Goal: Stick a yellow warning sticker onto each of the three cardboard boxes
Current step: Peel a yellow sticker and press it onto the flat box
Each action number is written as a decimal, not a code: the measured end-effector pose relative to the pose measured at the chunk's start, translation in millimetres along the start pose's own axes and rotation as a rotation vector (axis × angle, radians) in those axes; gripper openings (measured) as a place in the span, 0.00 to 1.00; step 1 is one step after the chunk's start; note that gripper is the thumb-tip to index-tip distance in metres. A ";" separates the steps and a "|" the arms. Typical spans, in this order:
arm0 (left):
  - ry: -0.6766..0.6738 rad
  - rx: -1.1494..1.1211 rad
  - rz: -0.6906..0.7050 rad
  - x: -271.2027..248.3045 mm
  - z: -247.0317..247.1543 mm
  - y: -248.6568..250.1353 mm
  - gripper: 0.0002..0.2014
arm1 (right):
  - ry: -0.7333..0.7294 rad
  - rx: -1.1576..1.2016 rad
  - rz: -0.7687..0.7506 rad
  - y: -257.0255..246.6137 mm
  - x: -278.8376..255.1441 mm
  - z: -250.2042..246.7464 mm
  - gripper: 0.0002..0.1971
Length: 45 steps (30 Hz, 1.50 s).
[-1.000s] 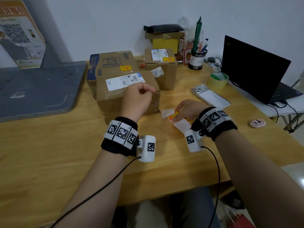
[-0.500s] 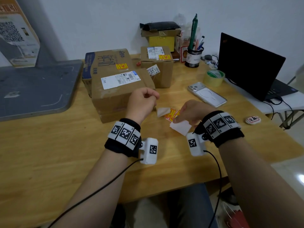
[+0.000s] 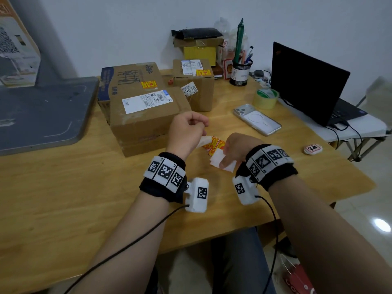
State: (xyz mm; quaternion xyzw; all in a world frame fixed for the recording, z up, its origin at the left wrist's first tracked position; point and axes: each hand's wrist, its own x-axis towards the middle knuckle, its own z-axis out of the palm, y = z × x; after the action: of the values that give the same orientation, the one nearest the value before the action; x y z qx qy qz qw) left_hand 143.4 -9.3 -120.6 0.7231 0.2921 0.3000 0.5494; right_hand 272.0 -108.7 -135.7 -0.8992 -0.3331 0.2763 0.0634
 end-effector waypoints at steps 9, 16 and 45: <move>0.000 -0.006 0.003 -4.3 -6.8 1.3 0.17 | 0.130 0.019 0.024 -0.7 4.5 -3.2 0.28; 0.030 0.034 -0.017 3.2 -24.3 9.0 0.15 | 0.309 0.215 -0.067 -5.2 -5.8 -36.0 0.09; 0.173 -0.177 -0.001 88.9 -105.5 22.1 0.07 | 0.531 1.068 -0.855 -131.3 44.6 -62.0 0.09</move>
State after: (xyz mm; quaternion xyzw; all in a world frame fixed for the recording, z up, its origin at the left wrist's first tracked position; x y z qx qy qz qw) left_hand 123.5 118.0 -66.2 0.6429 0.3112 0.3857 0.5840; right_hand 259.3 25.0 -64.7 -0.5738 -0.4481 0.1248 0.6741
